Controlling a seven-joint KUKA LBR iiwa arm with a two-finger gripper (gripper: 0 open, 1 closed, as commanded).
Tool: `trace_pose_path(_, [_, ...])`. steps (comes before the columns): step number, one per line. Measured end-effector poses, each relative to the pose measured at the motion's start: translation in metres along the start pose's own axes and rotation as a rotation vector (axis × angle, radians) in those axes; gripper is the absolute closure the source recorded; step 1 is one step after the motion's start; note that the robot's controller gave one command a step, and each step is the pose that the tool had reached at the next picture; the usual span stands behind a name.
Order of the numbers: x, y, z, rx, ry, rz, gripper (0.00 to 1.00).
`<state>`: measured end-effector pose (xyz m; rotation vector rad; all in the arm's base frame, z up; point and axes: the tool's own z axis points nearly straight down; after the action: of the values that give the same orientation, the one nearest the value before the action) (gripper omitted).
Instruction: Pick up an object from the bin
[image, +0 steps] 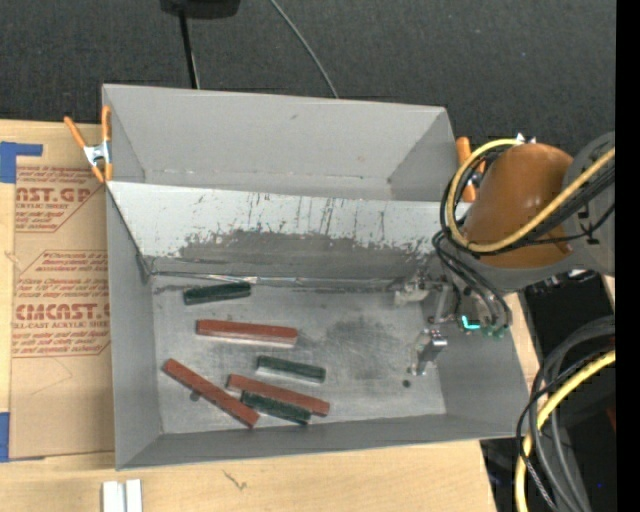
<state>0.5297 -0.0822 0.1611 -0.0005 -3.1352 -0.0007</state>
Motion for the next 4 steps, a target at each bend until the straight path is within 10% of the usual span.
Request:
trace_pose_path(3, [0.027,0.052,0.073,0.0,-0.006,-0.092,0.0])
trace_pose_path(4, [0.006,0.107,0.083,0.0,-0.027,-0.084,1.0])
